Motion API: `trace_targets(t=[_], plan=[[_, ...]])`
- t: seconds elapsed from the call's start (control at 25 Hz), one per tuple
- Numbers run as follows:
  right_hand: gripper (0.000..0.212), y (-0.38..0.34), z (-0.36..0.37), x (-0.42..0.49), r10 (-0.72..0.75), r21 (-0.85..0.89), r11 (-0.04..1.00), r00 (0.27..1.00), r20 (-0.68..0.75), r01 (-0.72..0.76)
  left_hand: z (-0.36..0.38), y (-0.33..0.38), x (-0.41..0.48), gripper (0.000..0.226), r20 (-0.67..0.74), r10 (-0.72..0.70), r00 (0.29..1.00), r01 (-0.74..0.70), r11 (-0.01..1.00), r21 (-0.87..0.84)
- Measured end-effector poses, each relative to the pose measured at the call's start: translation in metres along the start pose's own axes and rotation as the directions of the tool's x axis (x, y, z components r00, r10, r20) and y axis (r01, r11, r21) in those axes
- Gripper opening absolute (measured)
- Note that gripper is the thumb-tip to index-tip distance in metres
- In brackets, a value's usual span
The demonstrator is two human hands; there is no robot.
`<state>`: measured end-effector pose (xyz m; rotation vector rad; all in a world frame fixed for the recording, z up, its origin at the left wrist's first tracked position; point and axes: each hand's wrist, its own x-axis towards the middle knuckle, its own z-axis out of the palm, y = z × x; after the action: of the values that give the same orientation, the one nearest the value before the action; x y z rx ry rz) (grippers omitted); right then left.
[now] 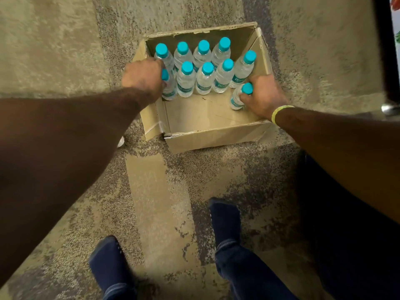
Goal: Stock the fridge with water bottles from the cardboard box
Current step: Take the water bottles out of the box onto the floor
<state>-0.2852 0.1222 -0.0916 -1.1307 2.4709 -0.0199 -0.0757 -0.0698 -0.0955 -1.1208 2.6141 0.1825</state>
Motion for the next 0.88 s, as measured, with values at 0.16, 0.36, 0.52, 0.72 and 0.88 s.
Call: trace_targets(t=[0.16,0.36,0.52,0.72,0.88], plan=[[0.037,-0.018,-0.015,-0.024,-0.127,0.104,0.984,0.978,-0.166,0.146,-0.019,-0.017,-0.025,0.041,-0.069,0.11,0.992,-0.117,0.988,-0.097],[0.031,-0.065,-0.049,-0.06,-0.203,0.253,0.926,0.934,-0.294,0.281,-0.066,-0.054,-0.071,0.041,-0.179,0.139,0.974,-0.181,0.953,-0.242],[0.03,-0.112,-0.067,-0.084,-0.224,0.321,0.883,0.91,-0.349,0.341,-0.092,-0.093,-0.107,0.035,-0.247,0.141,0.959,-0.221,0.916,-0.336],[0.025,-0.157,-0.059,-0.109,-0.272,0.374,0.837,0.897,-0.348,0.399,-0.08,-0.132,-0.134,0.036,-0.153,0.169,0.974,-0.204,0.946,-0.253],[0.024,-0.18,-0.04,-0.12,-0.295,0.397,0.816,0.893,-0.34,0.421,-0.033,-0.141,-0.137,0.038,-0.023,0.174,0.984,-0.174,0.957,-0.232]])
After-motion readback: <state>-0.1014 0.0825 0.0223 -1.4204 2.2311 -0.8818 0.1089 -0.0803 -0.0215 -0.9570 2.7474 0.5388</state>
